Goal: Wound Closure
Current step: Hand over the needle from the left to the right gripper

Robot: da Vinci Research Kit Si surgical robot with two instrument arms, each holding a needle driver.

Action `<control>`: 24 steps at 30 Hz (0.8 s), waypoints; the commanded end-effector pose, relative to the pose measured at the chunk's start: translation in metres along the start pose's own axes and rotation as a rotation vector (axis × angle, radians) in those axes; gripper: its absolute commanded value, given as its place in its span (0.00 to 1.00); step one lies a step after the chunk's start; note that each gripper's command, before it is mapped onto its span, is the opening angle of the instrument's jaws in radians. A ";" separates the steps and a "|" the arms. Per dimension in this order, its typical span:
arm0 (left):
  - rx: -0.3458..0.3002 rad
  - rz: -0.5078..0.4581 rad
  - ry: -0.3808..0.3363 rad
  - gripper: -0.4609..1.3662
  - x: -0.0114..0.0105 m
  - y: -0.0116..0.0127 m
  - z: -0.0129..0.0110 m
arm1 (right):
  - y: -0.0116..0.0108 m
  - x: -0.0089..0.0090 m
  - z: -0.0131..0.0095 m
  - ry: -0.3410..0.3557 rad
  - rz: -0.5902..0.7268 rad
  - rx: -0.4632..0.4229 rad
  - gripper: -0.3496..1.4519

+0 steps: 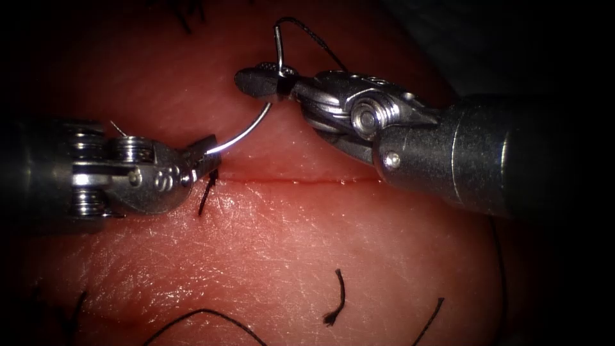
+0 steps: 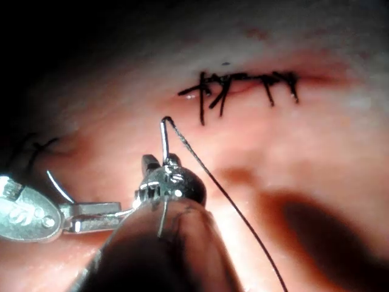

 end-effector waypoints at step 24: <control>-0.443 -0.134 0.291 0.92 0.0011 -0.0029 -0.0017 | 0.0002 0.0002 -0.0011 -0.016 -0.362 0.077 0.00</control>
